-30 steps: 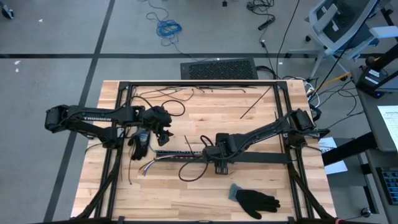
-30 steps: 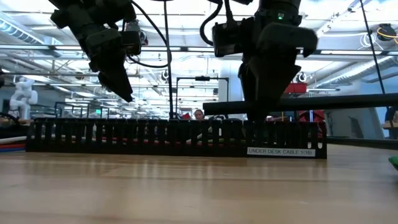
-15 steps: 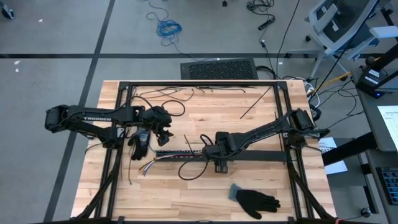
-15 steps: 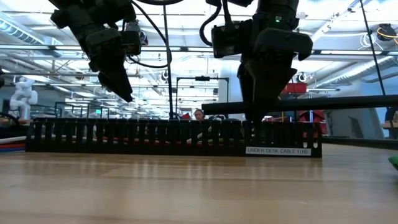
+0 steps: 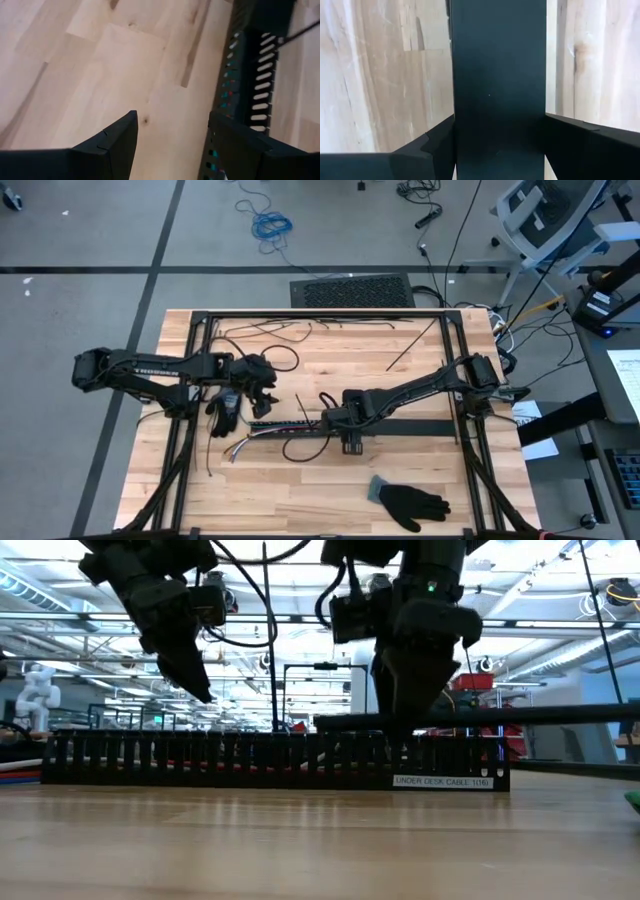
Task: Ziptie cables
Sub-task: Close the cable duct with the cable duct cover
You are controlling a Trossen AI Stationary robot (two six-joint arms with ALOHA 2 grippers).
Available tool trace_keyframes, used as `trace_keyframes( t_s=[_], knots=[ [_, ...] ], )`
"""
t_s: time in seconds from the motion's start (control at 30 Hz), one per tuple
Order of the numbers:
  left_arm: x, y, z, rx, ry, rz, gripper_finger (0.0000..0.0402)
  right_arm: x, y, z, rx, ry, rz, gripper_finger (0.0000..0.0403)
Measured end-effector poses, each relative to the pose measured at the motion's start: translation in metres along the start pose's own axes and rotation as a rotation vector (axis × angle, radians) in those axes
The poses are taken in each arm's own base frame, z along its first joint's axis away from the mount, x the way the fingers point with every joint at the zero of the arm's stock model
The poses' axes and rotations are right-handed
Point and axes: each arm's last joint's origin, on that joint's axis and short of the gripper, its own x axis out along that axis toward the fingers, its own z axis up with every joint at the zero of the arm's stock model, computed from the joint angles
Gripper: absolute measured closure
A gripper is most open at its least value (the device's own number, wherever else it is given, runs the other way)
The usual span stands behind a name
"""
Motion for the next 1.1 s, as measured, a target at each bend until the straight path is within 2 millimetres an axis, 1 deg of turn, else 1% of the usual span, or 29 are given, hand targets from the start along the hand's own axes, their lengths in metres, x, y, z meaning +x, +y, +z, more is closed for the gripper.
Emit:
trace_keyframes(
  t_s=[0.2, 0.47, 0.53, 0.67, 0.77, 0.97, 1.03, 1.1],
  knots=[
    [0.000, -0.007, -0.002, 0.008, 0.007, -0.020, 0.0164, 0.015, 0.002, 0.002, -0.011, 0.022, -0.001, 0.0180],
    [0.001, -0.017, -0.003, 0.037, -0.004, -0.050, 0.0164, 0.015, 0.003, 0.001, -0.041, 0.019, 0.004, 0.0179],
    [0.001, -0.021, 0.000, 0.051, -0.037, -0.079, 0.0164, 0.015, 0.003, 0.001, -0.055, 0.020, 0.003, 0.0179],
    [-0.001, -0.035, 0.005, 0.098, -0.097, -0.201, 0.0164, 0.015, 0.003, 0.001, -0.057, 0.021, 0.003, 0.0179],
    [-0.001, -0.038, 0.005, 0.135, -0.111, -0.195, 0.0164, 0.015, 0.003, 0.001, -0.059, 0.021, 0.002, 0.0179],
    [-0.005, -0.047, 0.026, 0.138, -0.369, -0.193, 0.0164, 0.015, 0.003, 0.001, -0.059, 0.021, 0.000, 0.0179],
    [-0.001, -0.048, 0.029, 0.138, -0.386, -0.197, 0.0164, 0.015, 0.003, 0.001, -0.062, 0.026, -0.002, 0.0179],
    [0.006, -0.050, 0.027, 0.141, -0.354, -0.193, 0.0164, 0.015, 0.002, 0.000, -0.065, 0.034, -0.004, 0.0179]
  ],
)
